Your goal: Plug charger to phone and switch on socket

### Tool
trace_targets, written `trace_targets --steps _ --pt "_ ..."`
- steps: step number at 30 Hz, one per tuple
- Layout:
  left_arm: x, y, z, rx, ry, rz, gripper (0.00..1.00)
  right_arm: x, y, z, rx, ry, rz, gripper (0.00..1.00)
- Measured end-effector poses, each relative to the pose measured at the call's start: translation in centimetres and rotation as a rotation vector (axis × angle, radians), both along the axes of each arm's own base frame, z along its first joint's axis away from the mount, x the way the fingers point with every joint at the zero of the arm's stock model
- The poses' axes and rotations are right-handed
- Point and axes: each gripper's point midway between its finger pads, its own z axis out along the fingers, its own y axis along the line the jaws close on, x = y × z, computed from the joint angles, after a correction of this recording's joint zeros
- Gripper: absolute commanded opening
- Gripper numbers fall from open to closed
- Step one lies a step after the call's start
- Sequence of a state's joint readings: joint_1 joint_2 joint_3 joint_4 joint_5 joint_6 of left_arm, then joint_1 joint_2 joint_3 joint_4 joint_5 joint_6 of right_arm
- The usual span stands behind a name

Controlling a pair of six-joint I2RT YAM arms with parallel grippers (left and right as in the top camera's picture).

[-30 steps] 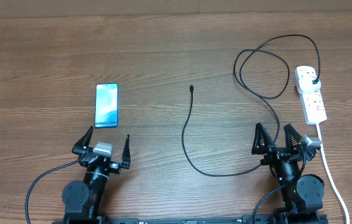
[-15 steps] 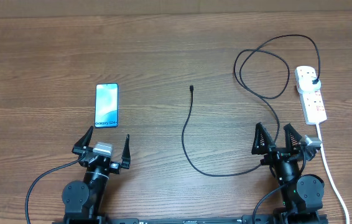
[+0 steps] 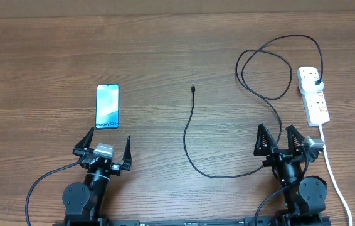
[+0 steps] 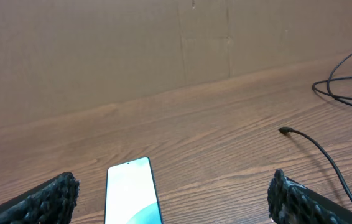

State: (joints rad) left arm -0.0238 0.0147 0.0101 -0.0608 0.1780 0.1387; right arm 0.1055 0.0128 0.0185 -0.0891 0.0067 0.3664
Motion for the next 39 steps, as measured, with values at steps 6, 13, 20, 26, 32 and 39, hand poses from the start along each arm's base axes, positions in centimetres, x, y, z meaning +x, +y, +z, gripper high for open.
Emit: trace_targets --steps 6,13,20,26,32,39 --pt "0.00 -0.01 0.00 0.000 0.000 0.000 1.00 0.00 0.00 0.00 0.000 0.000 0.000 1.00" --pt "0.00 0.00 0.00 0.000 0.000 0.000 0.99 0.00 0.00 0.00 0.000 0.000 0.000 1.00" --pt "0.00 -0.01 0.00 0.000 0.000 0.000 0.99 0.00 0.00 0.00 -0.001 0.000 0.000 1.00" --pt "0.04 0.13 0.13 0.014 -0.008 0.007 1.00 0.00 0.00 0.00 -0.001 0.000 0.000 1.00" --pt "0.07 0.32 0.08 0.031 -0.010 0.017 1.00 0.00 0.00 -0.01 0.000 0.000 0.000 1.00" --pt "0.05 0.25 0.00 0.033 -0.007 0.013 1.00 0.00 -0.01 0.00 0.000 0.000 0.000 1.00"
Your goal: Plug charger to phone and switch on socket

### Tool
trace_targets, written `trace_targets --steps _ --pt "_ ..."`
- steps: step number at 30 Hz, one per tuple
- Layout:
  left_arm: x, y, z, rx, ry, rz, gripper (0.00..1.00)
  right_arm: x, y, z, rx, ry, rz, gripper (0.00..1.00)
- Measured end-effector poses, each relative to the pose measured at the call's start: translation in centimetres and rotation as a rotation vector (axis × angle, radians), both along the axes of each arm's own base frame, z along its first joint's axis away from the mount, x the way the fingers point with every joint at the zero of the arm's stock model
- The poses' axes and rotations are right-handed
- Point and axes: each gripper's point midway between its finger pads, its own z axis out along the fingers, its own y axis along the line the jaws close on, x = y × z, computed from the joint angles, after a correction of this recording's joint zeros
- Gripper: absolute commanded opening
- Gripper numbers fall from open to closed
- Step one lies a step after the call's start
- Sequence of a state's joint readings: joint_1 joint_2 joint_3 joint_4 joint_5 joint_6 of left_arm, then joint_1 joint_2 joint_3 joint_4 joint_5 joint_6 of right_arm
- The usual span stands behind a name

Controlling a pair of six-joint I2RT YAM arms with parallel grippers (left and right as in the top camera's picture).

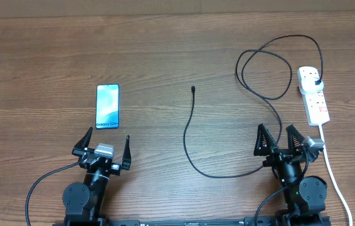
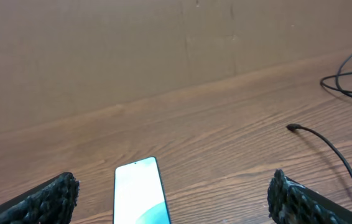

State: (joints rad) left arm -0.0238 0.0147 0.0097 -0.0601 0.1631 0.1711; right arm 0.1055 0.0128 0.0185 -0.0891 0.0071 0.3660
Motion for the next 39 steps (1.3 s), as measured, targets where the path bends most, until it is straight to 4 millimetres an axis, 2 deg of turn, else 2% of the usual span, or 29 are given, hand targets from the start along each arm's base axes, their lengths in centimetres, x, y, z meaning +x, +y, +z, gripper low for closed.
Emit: trace_targets --steps 15,18,21,24,28,39 --pt "-0.5 -0.6 -0.3 -0.021 0.063 -0.035 1.00 0.0 0.0 0.0 0.000 0.000 0.001 1.00" --pt "-0.5 -0.7 0.4 -0.025 0.085 -0.042 1.00 0.0 0.0 0.0 0.000 0.000 0.000 1.00" --pt "-0.2 -0.8 2.2 -0.029 0.093 -0.047 1.00 0.0 0.0 0.0 0.000 0.000 0.000 1.00" --pt "0.3 -1.0 3.8 -0.036 0.118 -0.053 0.99 0.0 0.0 0.0 0.000 -0.001 0.000 1.00" --pt "1.4 -1.5 4.8 -0.044 0.194 -0.079 1.00 0.0 0.0 0.0 0.000 0.000 0.000 1.00" --pt "5.2 -2.4 6.1 -0.067 0.560 -0.116 1.00 0.0 0.0 0.0 0.000 0.000 0.000 1.00"
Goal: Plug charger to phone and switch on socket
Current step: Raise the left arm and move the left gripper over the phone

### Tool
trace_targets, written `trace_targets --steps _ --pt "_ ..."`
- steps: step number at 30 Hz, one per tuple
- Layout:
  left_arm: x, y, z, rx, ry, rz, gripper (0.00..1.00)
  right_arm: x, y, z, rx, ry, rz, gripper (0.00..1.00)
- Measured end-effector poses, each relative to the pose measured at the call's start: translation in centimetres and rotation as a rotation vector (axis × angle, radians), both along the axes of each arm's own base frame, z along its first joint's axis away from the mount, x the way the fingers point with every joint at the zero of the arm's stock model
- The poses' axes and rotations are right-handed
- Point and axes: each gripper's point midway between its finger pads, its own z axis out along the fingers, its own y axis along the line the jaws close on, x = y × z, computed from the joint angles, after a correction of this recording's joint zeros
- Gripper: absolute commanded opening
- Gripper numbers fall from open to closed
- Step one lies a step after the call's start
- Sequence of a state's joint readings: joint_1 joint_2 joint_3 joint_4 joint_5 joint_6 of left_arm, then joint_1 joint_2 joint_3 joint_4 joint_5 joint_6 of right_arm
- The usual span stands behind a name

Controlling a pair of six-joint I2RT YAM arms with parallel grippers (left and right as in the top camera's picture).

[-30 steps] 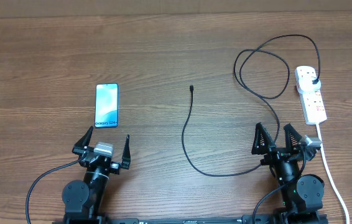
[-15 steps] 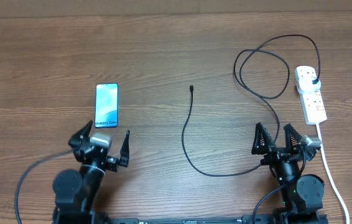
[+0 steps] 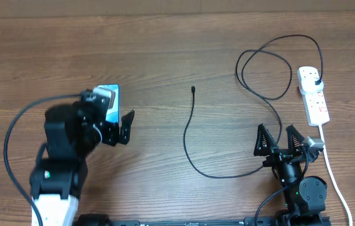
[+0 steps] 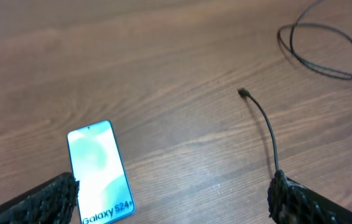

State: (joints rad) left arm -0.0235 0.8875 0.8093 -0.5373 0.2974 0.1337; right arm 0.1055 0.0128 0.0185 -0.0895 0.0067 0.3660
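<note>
The phone (image 4: 98, 168), screen lit and reading Galaxy S24+, lies flat on the wooden table (image 3: 165, 44); in the overhead view my left arm hides most of the phone (image 3: 113, 100). My left gripper (image 4: 170, 205) hangs open above the table, just right of the phone's near end, with nothing between its fingers. The black charger cable (image 3: 189, 135) lies loose, its free plug tip (image 3: 193, 89) pointing to the far side, also seen as the plug tip (image 4: 243, 93). The white power strip (image 3: 313, 95) lies at the far right with the charger plugged in. My right gripper (image 3: 281, 141) stands open near the front edge.
The cable makes a large loop (image 3: 265, 66) left of the power strip. The strip's white lead (image 3: 331, 169) runs to the front edge beside my right arm. A corner of the power strip shows at the right edge of the left wrist view.
My left arm has left its place at the front edge and now reaches out over the phone, higher and tilted down at the table. The right arm, phone and cable have not moved.
Both arms stood at the front edge with grippers open, the phone, cable and power strip lying apart on the table. At the second moment the left wrist view had shifted slightly. Now the left gripper hangs open over the phone's near end.
</note>
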Motion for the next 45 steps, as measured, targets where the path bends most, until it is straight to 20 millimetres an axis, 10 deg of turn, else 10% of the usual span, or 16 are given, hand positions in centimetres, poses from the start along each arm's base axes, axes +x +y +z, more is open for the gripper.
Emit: trace_targets --steps 27,45 --pt "3.9 -1.8 -5.0 -0.084 0.561 -0.065 1.00 0.0 0.0 0.0 0.000 0.000 0.000 1.00" --pt "7.3 3.2 -13.6 0.106 0.709 0.157 1.00 0.0 0.0 0.0 0.000 0.000 0.000 1.00"
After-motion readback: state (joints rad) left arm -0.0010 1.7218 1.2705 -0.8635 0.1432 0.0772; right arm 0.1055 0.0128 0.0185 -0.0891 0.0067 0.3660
